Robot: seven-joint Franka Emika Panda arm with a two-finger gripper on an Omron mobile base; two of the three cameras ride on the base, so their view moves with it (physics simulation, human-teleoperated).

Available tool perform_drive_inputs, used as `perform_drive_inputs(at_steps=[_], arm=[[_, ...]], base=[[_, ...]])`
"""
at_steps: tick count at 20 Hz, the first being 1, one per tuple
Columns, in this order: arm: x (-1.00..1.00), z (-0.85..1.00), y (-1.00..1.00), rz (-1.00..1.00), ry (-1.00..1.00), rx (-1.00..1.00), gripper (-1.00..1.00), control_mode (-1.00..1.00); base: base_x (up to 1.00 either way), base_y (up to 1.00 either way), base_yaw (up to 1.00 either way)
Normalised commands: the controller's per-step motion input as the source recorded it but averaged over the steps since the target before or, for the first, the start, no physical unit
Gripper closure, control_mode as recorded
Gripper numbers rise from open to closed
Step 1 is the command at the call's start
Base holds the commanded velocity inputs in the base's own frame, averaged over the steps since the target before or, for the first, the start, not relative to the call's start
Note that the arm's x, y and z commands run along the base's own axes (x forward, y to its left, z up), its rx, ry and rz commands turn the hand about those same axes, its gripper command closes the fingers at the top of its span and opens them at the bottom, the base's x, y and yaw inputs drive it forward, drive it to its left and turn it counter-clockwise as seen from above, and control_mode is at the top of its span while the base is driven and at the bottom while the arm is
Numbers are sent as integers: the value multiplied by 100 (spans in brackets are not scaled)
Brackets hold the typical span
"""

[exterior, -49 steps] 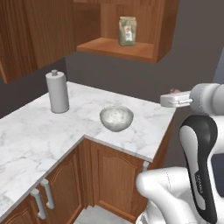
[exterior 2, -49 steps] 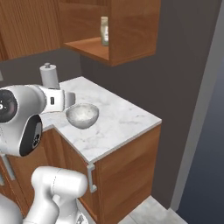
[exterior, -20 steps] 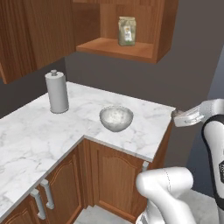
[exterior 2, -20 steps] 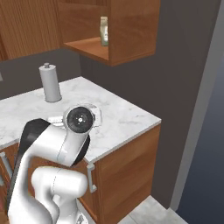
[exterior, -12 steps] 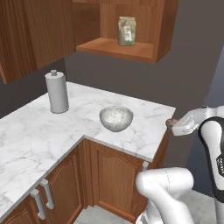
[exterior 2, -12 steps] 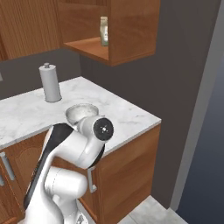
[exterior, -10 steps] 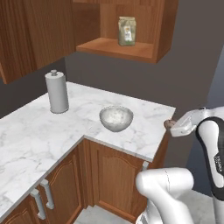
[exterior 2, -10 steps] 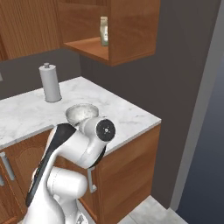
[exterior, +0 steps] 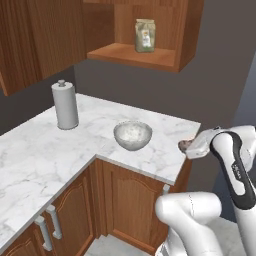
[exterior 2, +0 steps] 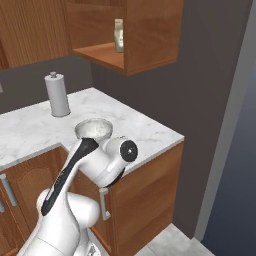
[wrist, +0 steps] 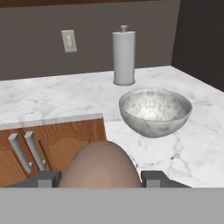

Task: Pick the egg and butter from the fridge and place them by the bowl for mixing.

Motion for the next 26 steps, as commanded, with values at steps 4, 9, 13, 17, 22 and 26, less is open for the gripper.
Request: perform_drive_inputs(at_steps=[4, 9, 13, 17, 22, 26], arm=[[42, -32, 0, 7, 0, 0, 100, -100], [41, -25, 0, 6, 0, 0, 100, -100], [40, -27, 0, 4, 0, 0, 100, -100], [43, -32, 0, 3, 0, 0, 100, -100], [43, -22, 0, 1, 0, 0, 100, -100], [41, -10, 0, 0, 0, 0, 100, -100]], base=[[0, 0, 0], [0, 0, 0], [0, 0, 0], [0, 0, 0], [0, 0, 0], [0, 0, 0]])
